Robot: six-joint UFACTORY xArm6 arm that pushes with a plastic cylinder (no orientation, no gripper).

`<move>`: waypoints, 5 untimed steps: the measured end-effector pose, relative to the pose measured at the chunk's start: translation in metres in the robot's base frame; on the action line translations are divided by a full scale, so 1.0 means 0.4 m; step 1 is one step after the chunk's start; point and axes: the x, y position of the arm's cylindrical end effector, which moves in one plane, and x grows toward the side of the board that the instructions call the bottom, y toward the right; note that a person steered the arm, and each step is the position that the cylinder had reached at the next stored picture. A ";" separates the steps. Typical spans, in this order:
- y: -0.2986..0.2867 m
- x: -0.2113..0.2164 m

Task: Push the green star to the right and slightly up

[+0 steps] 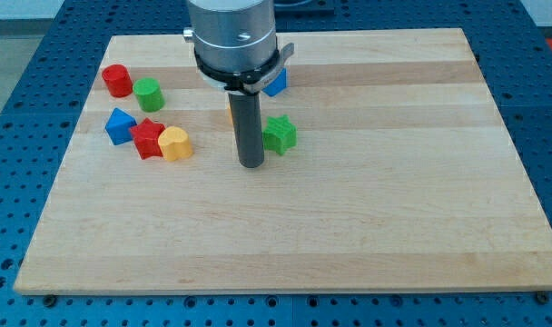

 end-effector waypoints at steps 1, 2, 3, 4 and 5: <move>0.075 -0.021; 0.122 -0.056; 0.122 -0.066; 0.102 -0.064; 0.023 -0.063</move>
